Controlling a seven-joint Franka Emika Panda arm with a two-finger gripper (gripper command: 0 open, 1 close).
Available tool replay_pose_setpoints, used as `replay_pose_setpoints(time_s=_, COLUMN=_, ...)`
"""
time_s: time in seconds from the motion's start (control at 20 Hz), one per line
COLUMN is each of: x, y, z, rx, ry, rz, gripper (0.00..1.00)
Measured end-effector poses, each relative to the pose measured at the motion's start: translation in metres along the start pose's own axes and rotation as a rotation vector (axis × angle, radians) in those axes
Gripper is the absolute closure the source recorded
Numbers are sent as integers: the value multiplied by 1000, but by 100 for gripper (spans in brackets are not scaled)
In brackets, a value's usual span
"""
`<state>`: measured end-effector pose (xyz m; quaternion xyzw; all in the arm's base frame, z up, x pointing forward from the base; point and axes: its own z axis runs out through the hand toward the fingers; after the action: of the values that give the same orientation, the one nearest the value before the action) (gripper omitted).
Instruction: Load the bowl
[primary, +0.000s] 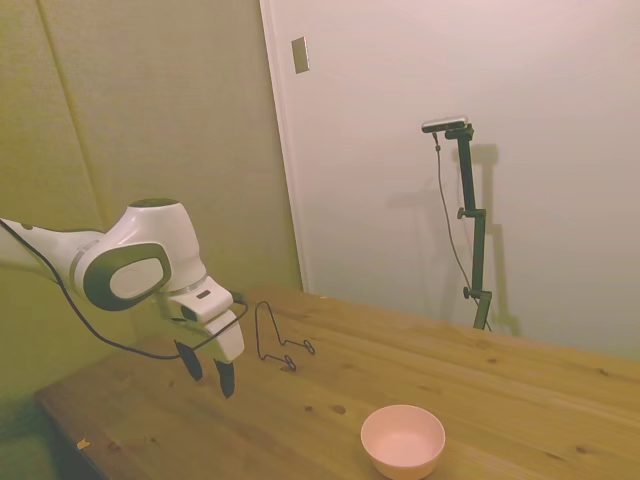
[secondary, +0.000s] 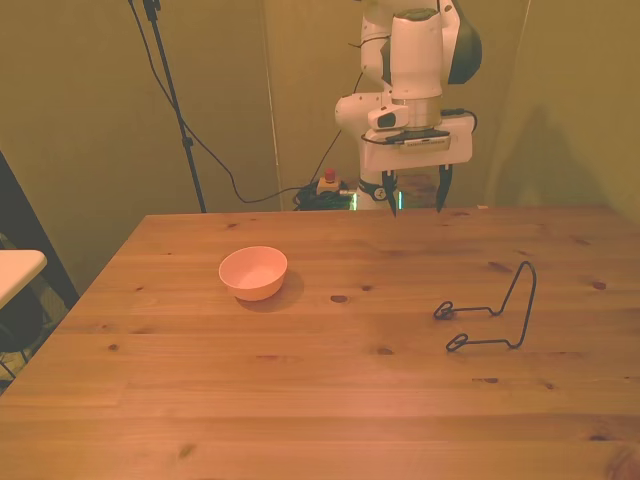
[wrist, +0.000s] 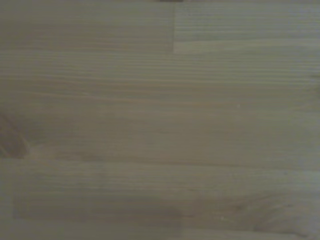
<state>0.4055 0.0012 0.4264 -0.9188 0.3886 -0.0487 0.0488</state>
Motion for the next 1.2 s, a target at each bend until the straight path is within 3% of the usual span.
replay_pose_setpoints(time_s=0.35, x=25, y=8, z=-8, rx=8, ry=82, rz=17, gripper=0)
replay_pose_setpoints(time_s=0.75, x=113, y=76, z=-21, rx=-28, ry=230, rz=137, gripper=0)
replay_pose_setpoints(time_s=1.2, x=187, y=104, z=8, rx=-58, ry=254, rz=214, gripper=0)
